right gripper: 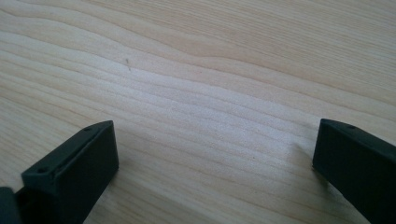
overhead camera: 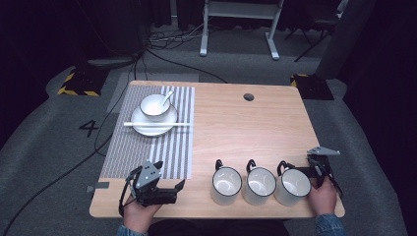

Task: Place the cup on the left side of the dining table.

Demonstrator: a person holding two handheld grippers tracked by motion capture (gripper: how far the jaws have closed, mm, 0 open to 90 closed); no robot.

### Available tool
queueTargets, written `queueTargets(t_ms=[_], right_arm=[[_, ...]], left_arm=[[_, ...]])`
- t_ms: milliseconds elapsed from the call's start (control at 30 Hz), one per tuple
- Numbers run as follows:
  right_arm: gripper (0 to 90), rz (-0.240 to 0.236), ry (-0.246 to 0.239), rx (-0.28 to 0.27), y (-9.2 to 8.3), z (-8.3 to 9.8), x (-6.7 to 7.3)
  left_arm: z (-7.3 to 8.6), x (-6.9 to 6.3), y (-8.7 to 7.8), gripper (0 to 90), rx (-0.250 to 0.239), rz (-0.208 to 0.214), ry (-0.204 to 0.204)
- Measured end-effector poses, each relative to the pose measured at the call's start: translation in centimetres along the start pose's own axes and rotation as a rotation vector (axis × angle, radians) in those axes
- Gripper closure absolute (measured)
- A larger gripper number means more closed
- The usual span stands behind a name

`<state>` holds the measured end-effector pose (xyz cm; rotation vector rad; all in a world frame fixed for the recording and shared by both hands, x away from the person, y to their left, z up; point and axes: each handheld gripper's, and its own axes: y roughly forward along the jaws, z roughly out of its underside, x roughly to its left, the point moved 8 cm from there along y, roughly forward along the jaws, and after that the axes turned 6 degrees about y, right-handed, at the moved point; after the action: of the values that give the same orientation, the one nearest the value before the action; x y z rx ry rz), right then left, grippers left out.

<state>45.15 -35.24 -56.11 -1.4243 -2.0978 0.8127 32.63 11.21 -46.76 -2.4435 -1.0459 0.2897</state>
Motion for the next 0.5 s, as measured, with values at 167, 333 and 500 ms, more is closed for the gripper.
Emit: queueTargets(t_ms=[167, 333, 500], right_arm=[[0.2, 0.002, 0.004, 0.002, 0.0, 0.0, 0.0], [0.2, -0.002, 0.009, 0.001, 0.0, 0.0, 0.1], [0.2, -0.003, 0.01, 0.001, 0.0, 0.0, 0.1]], left_arm=[[-1.1, -1.9, 0.9, 6.9, -0.004, 0.042, 0.019], [-2.0, -3.2, 2.3, 7.5, -0.028, 0.024, -0.02], [-2.3, -4.4, 3.2, 7.7, -0.024, 0.056, -0.009]])
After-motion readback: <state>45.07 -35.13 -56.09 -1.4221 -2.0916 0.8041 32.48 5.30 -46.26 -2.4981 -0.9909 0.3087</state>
